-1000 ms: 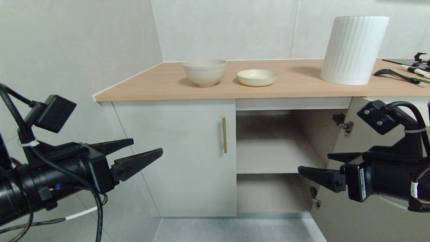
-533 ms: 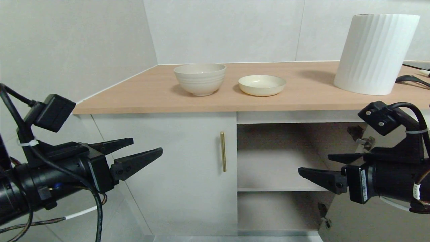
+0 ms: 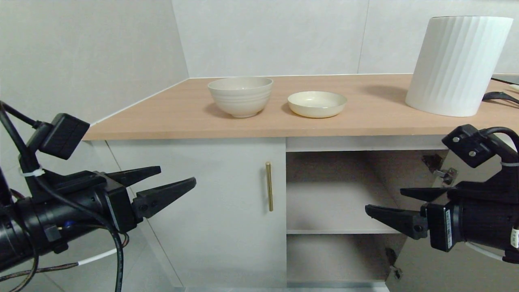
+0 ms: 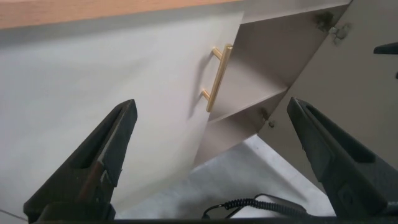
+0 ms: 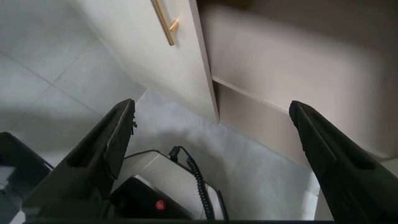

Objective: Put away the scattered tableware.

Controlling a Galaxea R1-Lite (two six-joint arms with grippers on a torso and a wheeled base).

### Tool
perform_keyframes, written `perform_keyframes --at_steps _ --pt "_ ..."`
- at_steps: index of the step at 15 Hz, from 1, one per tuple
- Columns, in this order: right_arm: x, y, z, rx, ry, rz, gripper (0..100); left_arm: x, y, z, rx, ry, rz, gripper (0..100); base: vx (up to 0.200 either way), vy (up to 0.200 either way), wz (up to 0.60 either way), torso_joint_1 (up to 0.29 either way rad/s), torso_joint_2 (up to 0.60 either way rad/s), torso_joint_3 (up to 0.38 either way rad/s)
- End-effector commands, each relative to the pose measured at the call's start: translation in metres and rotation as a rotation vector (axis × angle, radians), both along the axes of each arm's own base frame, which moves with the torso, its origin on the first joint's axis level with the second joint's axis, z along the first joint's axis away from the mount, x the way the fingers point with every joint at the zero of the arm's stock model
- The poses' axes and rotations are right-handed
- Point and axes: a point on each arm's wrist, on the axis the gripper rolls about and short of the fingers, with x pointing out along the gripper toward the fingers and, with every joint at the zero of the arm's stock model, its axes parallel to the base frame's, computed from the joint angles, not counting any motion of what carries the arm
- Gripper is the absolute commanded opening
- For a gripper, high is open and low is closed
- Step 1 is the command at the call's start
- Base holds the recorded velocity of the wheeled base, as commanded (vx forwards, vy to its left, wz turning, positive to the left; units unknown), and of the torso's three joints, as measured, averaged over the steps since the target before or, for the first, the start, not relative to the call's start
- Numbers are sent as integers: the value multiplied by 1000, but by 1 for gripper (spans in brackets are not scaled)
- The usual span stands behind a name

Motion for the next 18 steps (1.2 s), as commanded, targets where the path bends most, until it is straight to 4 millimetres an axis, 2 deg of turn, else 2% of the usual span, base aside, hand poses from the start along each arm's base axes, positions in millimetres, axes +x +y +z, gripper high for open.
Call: perform_keyframes --at_steps 1,7,11,18 --pt "0 0 0 1 -2 0 100 1 0 0 1 3 0 100 0 0 0 0 0 0" --pt "1 0 -2 -6 2 -2 100 11 -3 -8 14 45 -2 100 0 0 0 3 -11 -4" --pt "4 1 -4 -15 13 -8 100 15 -5 -13 21 67 1 100 0 0 0 67 -238 -243" --pt "9 1 -7 -24 25 -23 100 20 -6 -18 28 91 5 100 0 0 0 176 -505 -291"
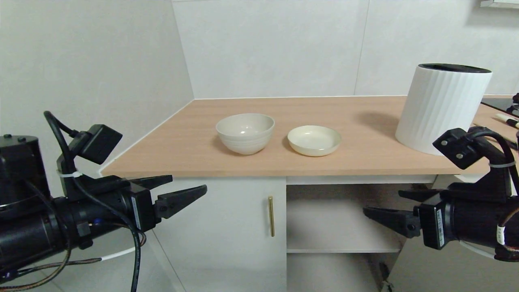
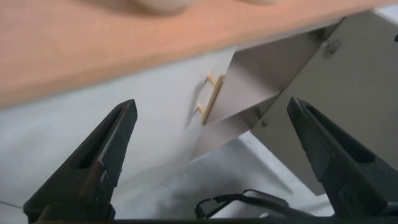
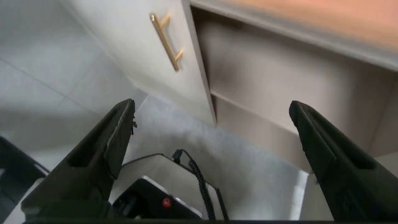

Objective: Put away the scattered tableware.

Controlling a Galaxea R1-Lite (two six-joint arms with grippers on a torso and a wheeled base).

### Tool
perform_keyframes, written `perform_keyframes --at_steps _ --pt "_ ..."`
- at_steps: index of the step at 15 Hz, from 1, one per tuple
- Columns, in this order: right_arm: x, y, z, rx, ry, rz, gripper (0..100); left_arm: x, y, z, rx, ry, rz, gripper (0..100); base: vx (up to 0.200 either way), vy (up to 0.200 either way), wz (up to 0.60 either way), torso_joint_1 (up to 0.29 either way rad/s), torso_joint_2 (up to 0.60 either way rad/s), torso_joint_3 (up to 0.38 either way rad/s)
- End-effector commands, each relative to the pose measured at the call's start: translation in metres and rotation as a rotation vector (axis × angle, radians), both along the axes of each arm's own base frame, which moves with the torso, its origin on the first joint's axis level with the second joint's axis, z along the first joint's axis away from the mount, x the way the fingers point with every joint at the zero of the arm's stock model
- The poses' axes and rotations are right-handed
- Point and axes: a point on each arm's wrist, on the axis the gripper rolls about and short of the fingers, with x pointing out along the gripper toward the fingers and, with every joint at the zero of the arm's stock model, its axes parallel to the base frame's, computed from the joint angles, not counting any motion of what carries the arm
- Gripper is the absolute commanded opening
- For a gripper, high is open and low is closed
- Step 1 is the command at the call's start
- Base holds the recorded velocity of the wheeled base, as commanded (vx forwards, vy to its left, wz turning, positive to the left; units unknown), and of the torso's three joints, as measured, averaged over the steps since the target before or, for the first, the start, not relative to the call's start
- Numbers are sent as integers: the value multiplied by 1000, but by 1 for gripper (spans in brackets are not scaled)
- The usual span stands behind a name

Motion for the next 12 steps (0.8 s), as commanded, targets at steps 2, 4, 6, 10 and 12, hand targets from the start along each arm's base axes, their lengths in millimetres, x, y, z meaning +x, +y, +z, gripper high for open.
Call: perform_keyframes --at_steps 2,4,6,10,12 --pt "2 1 -2 -6 9 -2 100 1 0 -1 1 5 0 100 0 0 0 188 -471 -281" --pt "3 1 -3 -7 10 -4 100 1 0 0 1 0 5 100 0 0 0 198 -493 -288" --pt "3 1 -3 -8 11 -4 100 1 1 1 -1 -4 6 100 0 0 0 215 -495 -286" --pt "3 1 -4 -9 14 -4 100 1 1 1 -1 -4 9 100 0 0 0 222 -499 -280" --pt "3 1 -4 -10 15 -4 100 0 1 1 -1 -5 8 100 0 0 0 237 -508 -288"
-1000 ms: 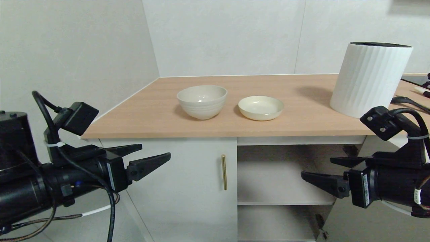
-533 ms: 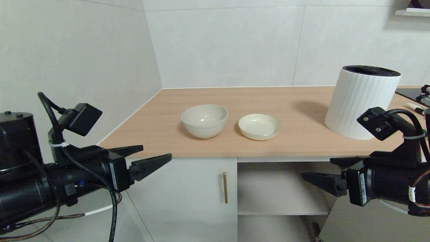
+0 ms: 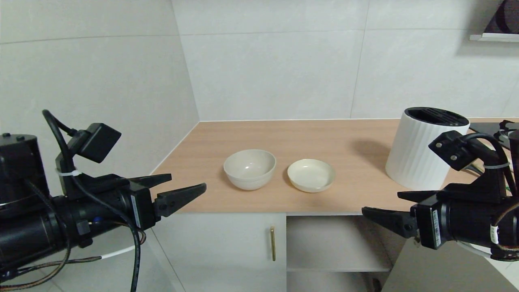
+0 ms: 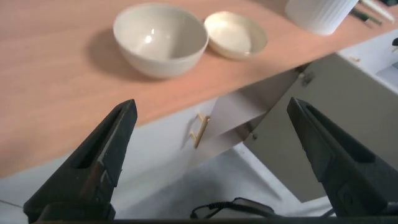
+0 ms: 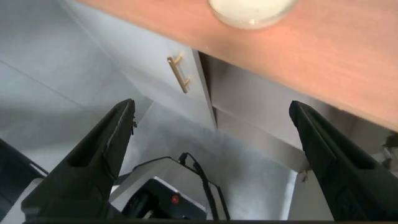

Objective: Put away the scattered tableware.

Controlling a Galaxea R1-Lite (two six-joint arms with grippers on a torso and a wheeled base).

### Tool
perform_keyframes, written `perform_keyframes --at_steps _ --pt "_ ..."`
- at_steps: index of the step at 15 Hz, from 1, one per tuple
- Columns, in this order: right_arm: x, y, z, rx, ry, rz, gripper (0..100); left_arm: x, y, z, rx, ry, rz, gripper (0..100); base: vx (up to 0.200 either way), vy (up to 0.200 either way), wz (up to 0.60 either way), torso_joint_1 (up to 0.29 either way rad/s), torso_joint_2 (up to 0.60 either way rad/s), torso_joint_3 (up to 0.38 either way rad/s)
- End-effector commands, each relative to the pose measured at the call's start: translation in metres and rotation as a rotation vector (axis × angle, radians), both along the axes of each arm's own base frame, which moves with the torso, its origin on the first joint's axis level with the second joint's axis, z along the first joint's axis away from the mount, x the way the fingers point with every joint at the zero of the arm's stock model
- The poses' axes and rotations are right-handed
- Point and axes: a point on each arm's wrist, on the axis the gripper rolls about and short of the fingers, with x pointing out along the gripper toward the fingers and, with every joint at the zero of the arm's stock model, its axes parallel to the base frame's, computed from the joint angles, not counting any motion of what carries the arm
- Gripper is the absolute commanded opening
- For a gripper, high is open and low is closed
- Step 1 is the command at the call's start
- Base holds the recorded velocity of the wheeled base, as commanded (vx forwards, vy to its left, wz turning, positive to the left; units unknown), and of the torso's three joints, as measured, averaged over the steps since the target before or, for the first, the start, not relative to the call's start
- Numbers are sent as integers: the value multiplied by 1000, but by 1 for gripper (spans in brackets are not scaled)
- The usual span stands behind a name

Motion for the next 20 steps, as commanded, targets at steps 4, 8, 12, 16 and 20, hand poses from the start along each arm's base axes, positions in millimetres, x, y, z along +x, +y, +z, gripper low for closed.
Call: perform_keyframes --at_steps 4,8,12,16,20 --pt "0 1 -2 -6 6 2 100 1 4 0 3 -2 25 100 50 0 0 102 -220 -116" --pt "1 1 -2 -9 6 0 100 -2 4 1 5 -9 21 100 150 0 0 7 -24 -8" --pt "16 10 7 -20 -2 -43 100 -3 4 14 3 -26 26 100 0 0 0 0 0 0" --pt "61 32 3 -44 89 -106 100 20 1 40 114 153 186 100 0 0 0 0 0 0" --pt "72 40 2 20 164 -169 100 43 -11 25 81 273 218 100 0 0 0 0 0 0"
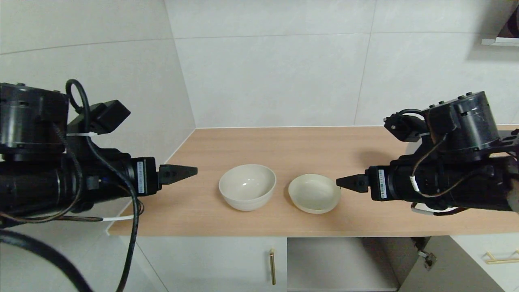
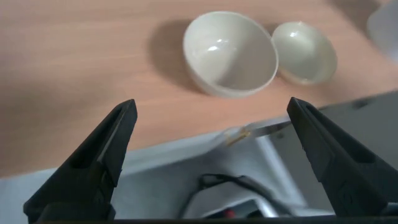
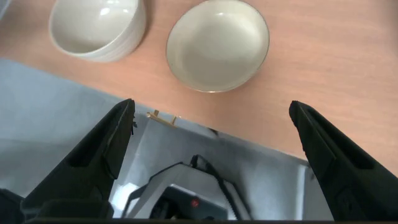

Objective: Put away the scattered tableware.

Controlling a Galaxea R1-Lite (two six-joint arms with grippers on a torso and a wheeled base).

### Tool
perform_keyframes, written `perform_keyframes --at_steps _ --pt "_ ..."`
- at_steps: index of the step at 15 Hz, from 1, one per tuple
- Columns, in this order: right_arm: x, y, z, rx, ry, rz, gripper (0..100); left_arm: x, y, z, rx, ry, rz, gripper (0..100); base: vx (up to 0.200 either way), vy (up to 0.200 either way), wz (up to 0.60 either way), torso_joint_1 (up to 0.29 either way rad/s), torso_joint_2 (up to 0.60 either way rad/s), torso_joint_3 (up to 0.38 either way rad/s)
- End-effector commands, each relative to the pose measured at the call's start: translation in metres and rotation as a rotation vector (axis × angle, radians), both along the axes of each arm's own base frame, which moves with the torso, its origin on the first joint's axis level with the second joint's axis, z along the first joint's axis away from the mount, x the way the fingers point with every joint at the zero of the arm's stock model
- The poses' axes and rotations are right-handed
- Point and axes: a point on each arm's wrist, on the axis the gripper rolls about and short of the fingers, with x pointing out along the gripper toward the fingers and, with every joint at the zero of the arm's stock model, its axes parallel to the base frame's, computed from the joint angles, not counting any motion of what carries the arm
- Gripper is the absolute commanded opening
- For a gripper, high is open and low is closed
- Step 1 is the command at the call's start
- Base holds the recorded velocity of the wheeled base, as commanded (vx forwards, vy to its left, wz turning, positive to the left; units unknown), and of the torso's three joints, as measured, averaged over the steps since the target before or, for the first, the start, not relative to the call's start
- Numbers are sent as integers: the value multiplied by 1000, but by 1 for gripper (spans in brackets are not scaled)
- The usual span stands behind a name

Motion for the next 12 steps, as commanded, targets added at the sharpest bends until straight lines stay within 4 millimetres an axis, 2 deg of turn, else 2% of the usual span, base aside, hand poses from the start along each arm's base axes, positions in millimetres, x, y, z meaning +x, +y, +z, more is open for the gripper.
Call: perform_keyframes --at_steps 1,3,5,9,12 --pt "13 9 -11 -17 49 -22 100 27 -16 -19 -36 96 19 100 0 0 0 0 0 0" --pt "21 14 -18 -15 69 -69 100 43 -21 -32 -83 169 68 100 0 0 0 0 0 0" --pt "20 13 -21 -22 79 -67 100 52 -24 -45 -61 217 101 100 0 0 0 0 0 0" --pt "27 17 -33 -48 107 -74 100 68 -34 -57 -49 245 127 100 0 0 0 0 0 0" --pt "28 18 -35 -56 115 -73 100 89 -47 -74 -105 312 174 100 0 0 0 0 0 0"
